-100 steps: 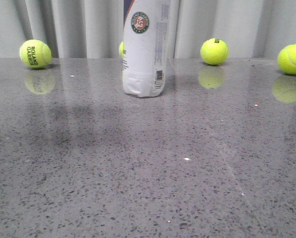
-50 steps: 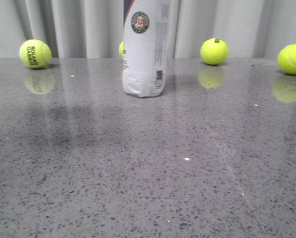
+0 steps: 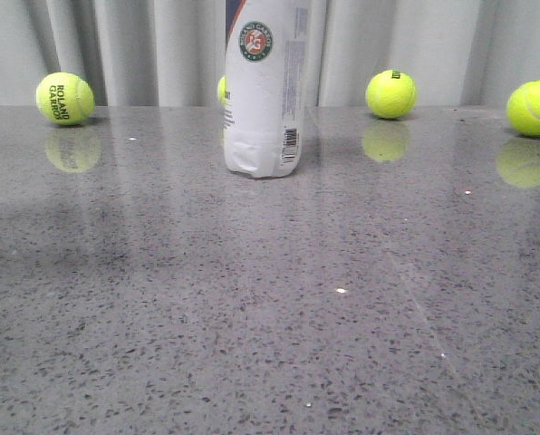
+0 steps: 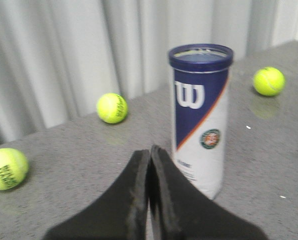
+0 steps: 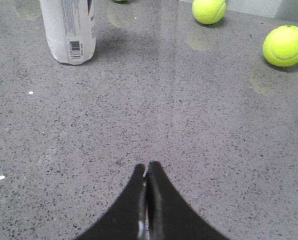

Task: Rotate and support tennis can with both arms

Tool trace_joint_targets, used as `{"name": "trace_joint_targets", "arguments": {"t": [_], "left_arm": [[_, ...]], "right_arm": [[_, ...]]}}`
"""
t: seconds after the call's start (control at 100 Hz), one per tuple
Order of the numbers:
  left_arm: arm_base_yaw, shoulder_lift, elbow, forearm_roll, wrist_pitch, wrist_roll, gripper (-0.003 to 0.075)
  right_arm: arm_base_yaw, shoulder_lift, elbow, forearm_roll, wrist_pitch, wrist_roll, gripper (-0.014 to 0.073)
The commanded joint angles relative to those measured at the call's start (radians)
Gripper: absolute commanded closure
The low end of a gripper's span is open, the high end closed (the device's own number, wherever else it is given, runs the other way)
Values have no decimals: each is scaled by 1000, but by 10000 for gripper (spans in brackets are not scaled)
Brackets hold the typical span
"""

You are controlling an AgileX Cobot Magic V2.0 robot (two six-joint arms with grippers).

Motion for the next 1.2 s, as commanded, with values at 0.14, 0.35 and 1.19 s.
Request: {"name": "trace_joint_targets", "arguments": {"t": [0.14, 0.35, 1.19], "left_arm": [[68, -125, 144, -4, -234, -11, 740], [174, -237, 261, 11, -235, -11, 740], [436, -738, 724, 92, -221, -171, 740]], "right_arm": [[-4, 8, -24, -17, -78, -2, 661], [-4, 8, -24, -17, -78, -2, 661], [-4, 8, -24, -17, -78, -2, 661]]}}
